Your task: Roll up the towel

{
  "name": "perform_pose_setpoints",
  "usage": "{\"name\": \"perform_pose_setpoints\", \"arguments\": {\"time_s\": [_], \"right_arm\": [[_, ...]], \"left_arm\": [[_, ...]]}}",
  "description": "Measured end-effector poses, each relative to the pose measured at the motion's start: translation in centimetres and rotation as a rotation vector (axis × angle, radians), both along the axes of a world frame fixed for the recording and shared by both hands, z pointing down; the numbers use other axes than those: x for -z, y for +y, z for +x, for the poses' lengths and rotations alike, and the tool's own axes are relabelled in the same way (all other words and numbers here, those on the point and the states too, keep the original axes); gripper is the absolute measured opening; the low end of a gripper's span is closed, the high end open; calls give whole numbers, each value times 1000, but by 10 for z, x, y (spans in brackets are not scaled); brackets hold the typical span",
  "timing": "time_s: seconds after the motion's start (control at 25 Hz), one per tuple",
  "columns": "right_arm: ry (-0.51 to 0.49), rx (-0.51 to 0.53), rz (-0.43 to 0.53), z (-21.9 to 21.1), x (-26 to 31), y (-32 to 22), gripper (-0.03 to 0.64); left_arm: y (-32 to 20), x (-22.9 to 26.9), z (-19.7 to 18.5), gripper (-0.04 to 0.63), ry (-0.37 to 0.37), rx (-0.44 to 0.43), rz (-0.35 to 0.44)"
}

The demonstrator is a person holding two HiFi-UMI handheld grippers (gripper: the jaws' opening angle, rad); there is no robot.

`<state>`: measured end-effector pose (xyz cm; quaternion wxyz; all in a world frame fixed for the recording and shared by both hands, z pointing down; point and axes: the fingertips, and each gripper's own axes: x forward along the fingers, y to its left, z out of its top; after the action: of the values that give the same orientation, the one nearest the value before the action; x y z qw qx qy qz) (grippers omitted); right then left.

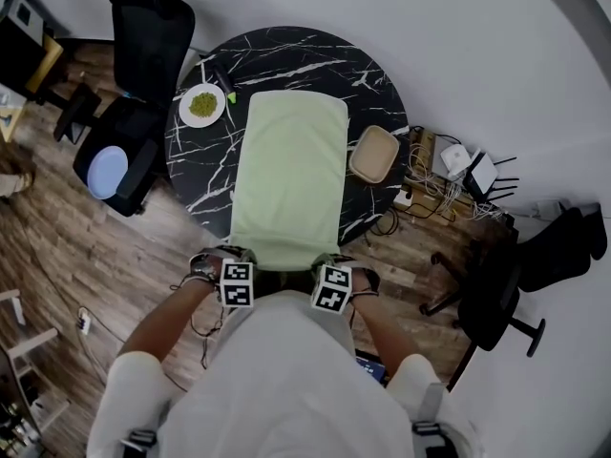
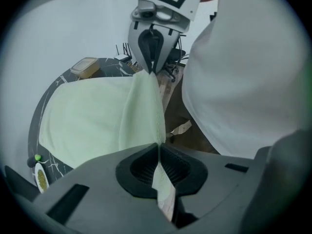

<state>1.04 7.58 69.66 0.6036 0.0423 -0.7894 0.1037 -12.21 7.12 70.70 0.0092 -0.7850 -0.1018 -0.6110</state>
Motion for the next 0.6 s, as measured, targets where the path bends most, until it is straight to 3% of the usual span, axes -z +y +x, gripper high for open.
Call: {"name": "perform_pose_setpoints", "arguments": {"time_s": [0.16,0.44,0.6], "right_arm": [[-36,-65,89,8,26,-55,8],[20,-97,283,21,24,-138,8],[44,-96,308,23,12,-156,8]], "left_arm": [[-43,20,7,15,9,51,46],[-136,28,20,15,-4,162,268],[-156,14,23,15,-28,174,324]]}}
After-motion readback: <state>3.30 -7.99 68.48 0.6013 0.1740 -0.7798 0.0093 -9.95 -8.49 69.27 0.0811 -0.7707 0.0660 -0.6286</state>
